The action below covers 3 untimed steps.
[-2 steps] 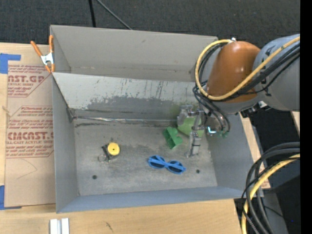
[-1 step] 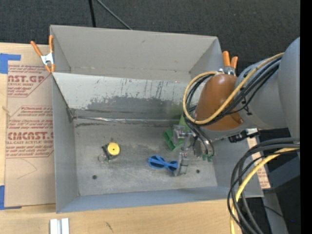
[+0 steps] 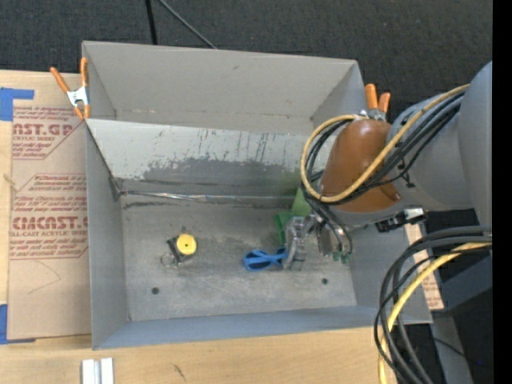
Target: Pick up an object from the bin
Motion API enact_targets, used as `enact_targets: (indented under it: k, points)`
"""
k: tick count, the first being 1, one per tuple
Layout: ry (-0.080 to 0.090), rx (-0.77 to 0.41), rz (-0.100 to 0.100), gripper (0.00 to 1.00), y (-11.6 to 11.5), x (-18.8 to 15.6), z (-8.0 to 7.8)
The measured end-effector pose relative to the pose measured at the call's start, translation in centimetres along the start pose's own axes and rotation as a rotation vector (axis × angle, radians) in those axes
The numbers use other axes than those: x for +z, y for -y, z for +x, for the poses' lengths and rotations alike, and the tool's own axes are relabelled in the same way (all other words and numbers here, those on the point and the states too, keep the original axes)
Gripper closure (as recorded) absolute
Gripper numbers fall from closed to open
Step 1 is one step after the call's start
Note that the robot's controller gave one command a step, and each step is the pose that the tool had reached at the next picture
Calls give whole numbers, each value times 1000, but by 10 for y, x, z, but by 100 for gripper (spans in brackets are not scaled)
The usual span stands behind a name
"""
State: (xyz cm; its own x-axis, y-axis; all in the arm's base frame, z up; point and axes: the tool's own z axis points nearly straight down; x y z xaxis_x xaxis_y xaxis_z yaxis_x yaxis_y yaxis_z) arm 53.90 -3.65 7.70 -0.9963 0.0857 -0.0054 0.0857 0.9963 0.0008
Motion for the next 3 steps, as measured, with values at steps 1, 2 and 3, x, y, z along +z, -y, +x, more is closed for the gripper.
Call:
enact_targets:
  k: [1, 2, 3]
  points:
    - [-5, -1, 0, 0, 0, 1, 1]
    - [-6, 0, 1, 100, 0, 2, 1]
    - [1, 4, -1, 100, -20, -130, 50]
